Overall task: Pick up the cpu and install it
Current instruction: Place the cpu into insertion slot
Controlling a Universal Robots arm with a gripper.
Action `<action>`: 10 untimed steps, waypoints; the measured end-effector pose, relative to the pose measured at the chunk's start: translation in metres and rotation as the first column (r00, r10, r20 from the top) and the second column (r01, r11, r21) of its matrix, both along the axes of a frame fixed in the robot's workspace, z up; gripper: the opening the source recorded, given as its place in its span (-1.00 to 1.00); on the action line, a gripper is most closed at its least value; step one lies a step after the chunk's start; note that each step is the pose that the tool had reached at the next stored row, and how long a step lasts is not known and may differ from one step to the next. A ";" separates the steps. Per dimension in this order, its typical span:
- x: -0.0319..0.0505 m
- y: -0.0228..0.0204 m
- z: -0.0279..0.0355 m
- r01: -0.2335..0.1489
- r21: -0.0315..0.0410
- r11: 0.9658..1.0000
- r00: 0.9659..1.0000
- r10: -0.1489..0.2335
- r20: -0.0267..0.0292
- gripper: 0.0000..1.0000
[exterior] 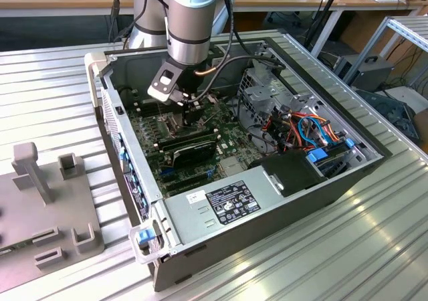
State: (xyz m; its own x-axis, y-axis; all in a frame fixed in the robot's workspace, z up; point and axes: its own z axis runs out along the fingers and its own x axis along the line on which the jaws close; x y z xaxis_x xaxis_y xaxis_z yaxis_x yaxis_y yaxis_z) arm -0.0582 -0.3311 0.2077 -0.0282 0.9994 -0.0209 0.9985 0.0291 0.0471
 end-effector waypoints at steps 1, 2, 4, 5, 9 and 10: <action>0.0001 0.0001 -0.0008 0.000 0.001 1.000 1.000 0.000 0.000 0.06; 0.0000 0.0000 -0.0019 0.000 0.000 1.000 1.000 0.000 0.000 0.06; 0.0000 0.0000 -0.0022 0.000 0.000 1.000 1.000 0.000 0.000 0.06; 0.0000 0.0000 -0.0022 0.000 0.000 1.000 1.000 0.000 0.000 0.06; -0.0002 0.0000 -0.0027 0.000 0.000 1.000 1.000 0.000 0.000 0.06; -0.0002 0.0000 -0.0027 0.000 0.000 1.000 1.000 0.000 0.000 0.06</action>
State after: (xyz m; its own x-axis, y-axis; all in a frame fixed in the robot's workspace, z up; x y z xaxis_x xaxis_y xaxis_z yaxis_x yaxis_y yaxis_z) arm -0.0583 -0.3311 0.2050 -0.0282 0.9994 -0.0208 0.9985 0.0292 0.0471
